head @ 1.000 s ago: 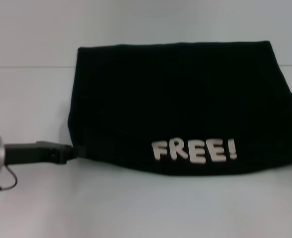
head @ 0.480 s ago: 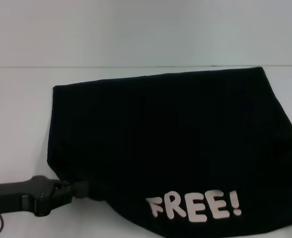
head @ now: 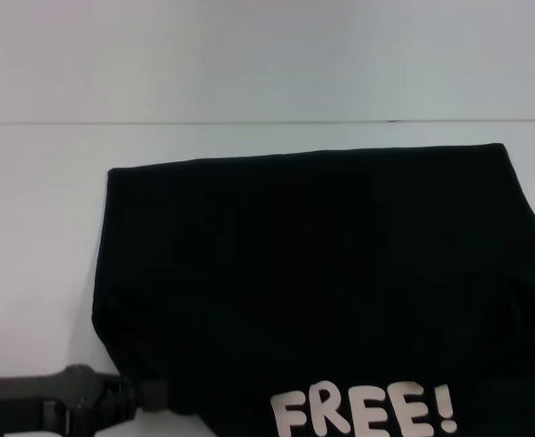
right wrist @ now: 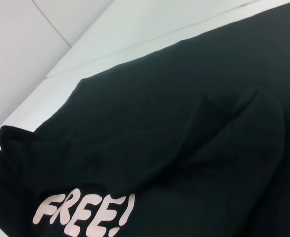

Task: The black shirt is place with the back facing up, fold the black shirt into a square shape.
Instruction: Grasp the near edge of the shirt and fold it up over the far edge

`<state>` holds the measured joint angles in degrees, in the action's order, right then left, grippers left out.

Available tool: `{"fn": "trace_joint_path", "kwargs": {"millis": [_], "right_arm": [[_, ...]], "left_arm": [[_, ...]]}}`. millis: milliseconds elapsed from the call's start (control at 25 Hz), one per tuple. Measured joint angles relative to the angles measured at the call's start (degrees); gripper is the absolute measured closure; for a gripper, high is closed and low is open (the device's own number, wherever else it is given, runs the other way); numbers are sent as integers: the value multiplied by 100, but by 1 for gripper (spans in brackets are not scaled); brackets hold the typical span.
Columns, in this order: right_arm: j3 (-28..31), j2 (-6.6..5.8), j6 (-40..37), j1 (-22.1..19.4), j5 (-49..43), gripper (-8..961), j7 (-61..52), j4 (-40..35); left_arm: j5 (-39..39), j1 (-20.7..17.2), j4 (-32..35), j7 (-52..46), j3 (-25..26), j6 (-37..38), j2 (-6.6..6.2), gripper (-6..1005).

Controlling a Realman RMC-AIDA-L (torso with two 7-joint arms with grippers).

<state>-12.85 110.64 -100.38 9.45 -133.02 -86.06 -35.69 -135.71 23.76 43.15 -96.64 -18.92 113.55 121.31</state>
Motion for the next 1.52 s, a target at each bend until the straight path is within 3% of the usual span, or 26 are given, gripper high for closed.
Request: {"fn": "trace_joint_path", "kwargs": {"millis": [280,640,800,880,960,1160,1240,1280,1520], "right_arm": [[20,-28,-31,-137,-9,912,2,0],[206,-62,-190,33,-74,911,-64,0],[454,-107,-245,172,-61,911,-91,0],[746,-128,-219,463,-51,911,-131,3],[803,-116,-168,569,-50,911,-132,4],[803,-69,354,1219,-96,912,-195,86],[756,-64,679,1499,-134,912,-270,140],[748,-63,827,1586,-136,912,-291,177],[473,-22,2276,2295,-137,912,-392,643]], "left_arm": [[-87,-111,-45,64,26,11,41,998],[-94,67,-40,-60,45,63,-25,999],[-55,232,-31,-193,305,-42,-105,999],[-42,479,-127,-365,604,-236,-223,999],[-34,545,-159,-391,638,-290,-251,999],[48,1059,-500,-533,656,-1093,-447,998],[49,1396,-809,-647,635,-1863,-578,998],[49,1396,-809,-647,635,-1863,-578,998],[53,1797,-1148,-1315,549,-3747,-631,998]]}}
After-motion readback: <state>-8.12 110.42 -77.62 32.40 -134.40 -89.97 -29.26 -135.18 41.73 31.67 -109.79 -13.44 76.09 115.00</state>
